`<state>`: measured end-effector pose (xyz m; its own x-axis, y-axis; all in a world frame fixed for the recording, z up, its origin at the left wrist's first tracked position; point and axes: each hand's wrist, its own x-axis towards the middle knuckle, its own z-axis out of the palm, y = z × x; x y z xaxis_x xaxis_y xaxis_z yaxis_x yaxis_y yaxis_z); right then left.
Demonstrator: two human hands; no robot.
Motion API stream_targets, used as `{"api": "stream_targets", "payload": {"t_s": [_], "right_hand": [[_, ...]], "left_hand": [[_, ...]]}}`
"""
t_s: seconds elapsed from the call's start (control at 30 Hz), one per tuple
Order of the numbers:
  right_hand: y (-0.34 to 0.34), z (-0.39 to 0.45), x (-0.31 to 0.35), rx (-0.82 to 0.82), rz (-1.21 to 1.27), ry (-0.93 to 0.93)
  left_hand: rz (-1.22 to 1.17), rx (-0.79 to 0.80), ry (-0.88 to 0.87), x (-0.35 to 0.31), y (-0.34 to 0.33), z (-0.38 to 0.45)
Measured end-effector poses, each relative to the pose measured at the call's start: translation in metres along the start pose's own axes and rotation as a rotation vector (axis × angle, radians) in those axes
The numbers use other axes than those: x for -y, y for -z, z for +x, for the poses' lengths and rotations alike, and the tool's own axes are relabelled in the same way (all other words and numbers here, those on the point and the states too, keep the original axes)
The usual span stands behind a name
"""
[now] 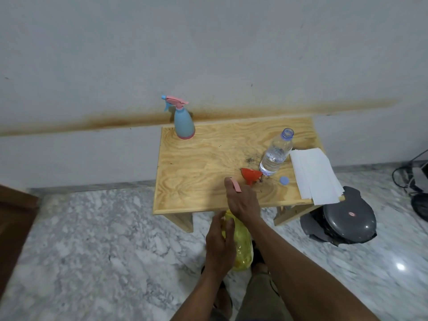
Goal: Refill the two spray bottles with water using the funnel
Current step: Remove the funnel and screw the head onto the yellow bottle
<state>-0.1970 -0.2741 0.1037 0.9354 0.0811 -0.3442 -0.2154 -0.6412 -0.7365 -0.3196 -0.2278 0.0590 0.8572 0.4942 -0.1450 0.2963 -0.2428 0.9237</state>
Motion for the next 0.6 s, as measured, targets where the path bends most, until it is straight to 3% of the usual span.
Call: {"api": "stream_targets", "payload": {"t_s": [0.23, 0.6], "right_hand": [[-0.021, -0.006, 0.020, 0.119, -0.011, 0.062], [-0.032, -0.017, 0.033, 0.118, -0.113, 0.075]], "left_hand": [[0.004, -0.094, -0.032, 0.009, 0.017, -0.001], [0.007, -0.116, -0.028, 0.012, 0.032, -0.003]]}}
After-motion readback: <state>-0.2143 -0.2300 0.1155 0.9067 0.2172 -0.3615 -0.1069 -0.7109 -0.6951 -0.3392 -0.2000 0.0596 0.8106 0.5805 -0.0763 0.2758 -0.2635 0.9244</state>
